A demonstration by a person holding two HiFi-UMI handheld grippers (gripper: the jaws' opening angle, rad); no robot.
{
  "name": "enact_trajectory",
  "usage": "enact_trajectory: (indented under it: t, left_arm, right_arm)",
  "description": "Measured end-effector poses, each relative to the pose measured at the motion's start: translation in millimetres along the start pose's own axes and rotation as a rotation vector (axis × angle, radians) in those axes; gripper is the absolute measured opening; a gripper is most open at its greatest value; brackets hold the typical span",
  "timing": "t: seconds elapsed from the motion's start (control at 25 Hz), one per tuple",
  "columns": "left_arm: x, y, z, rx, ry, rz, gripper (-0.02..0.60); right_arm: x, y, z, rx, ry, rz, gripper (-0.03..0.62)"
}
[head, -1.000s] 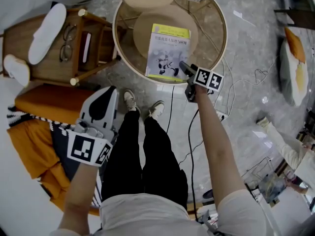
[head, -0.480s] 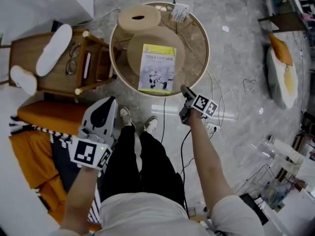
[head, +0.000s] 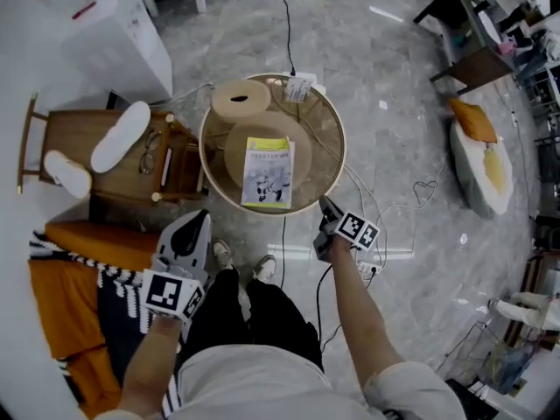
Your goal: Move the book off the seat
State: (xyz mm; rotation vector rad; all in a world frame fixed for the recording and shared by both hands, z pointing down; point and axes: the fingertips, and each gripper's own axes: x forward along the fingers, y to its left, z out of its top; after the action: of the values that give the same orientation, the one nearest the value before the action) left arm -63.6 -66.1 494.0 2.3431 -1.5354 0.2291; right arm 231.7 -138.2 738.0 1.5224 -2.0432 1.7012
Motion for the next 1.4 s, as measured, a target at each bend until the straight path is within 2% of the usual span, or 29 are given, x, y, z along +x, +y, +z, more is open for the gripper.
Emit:
enact_trajectory:
  t: [0.52,0.92,1.4]
  left_arm:
    - [-62.0,-19.7,63.8,0.09,-0.102,0.028,0.017]
    - [-77.3,-22.8,91.5,0.127,-0.179,0.031,0.017]
    - [-91.4,-3.7,133.4,0.133,-0.286,0.066,0.017]
  right_arm:
    - [-89.3,46.9,8.1,0.002,-0.112,0.057,0.021]
    - [-137.8,110.3,44.7,-0.181,-0.208,0.13,0.021]
    - [-169.8,213.2,90.5,-0.378,-0.3,0.267,0.021]
